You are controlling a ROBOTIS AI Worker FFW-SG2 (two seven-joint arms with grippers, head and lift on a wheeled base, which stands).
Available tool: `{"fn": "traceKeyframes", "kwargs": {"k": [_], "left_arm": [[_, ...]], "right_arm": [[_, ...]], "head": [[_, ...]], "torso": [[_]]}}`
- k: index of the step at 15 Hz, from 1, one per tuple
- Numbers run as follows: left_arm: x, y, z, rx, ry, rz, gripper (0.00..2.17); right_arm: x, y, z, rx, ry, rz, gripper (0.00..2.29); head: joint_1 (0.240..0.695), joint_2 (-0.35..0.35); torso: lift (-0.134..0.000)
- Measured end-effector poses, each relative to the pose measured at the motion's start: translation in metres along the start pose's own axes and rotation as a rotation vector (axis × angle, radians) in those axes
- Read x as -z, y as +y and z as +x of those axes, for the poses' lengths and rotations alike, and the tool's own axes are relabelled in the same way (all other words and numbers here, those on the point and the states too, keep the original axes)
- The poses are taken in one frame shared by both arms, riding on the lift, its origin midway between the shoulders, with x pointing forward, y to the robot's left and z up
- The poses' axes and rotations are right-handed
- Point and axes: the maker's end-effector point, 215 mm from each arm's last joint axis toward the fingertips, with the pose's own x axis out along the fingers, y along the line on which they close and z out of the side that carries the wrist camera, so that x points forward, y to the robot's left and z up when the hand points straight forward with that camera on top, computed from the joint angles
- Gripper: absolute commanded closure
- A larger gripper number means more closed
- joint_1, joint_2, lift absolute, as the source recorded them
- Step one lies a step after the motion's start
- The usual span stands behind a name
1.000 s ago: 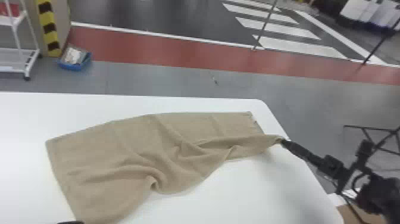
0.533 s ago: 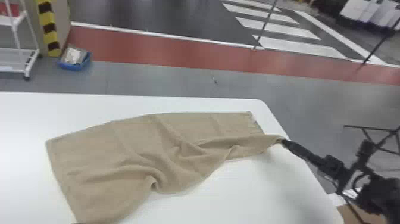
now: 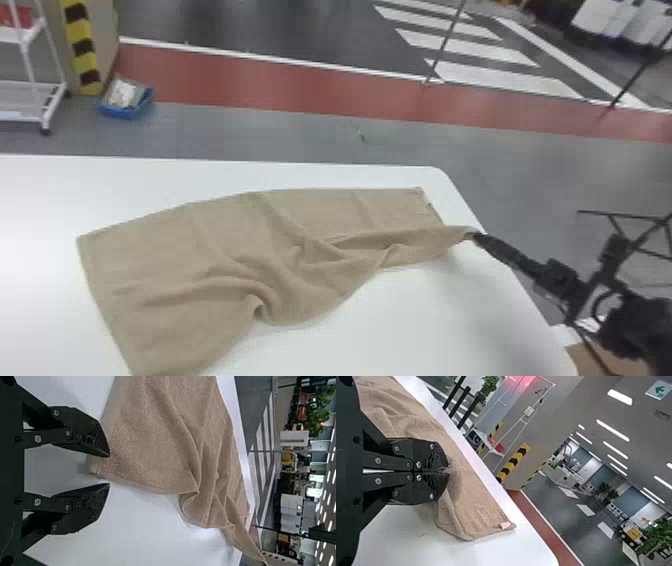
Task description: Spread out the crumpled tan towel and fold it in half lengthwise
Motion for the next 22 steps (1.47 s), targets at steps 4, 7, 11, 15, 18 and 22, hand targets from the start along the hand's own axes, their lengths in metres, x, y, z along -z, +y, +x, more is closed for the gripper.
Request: {"fn": "traceKeyframes", "kwargs": {"k": [4,7,11,15,18,22], "left_arm": [[-0.007,0.009,-0.004,-0.004,-0.01,-0.007,1.0],[-0.017,0.027,-0.013,-0.03,-0.021,-0.031,1.08],[-0.037,0.057,-0.035,-0.073,-0.043,-0.063,0.74],[-0.041,0.045,-0.037,-0.017,-0.05,-0.068,0.43],[-0.032,0.012,-0.022,0.039,-0.033,-0.069,0.43],[-0.021,-0.016,0.002,0.059,-0.016,-0.016,0.56]], "right_arm": [[0.0,0.004,-0.001,-0.015,-0.003,0.019,1.51],[0.0,0.007,-0.002,-0.024,0.0,0.036,1.51],[-0.005,0.012,-0.006,-0.034,0.002,0.055,1.51],[-0.008,0.011,-0.012,-0.032,-0.006,0.065,1.51],[-0.008,0.012,-0.009,-0.034,-0.003,0.062,1.51],[-0.008,0.012,-0.009,-0.034,-0.003,0.063,1.51]], "head": [[0.695,-0.35],[0.695,-0.35],[0.695,-0.35],[0.695,-0.35],[0.695,-0.35],[0.695,-0.35]], "torso": [[-0.124],[-0.124],[-0.124],[-0.124],[-0.124],[-0.124]]}}
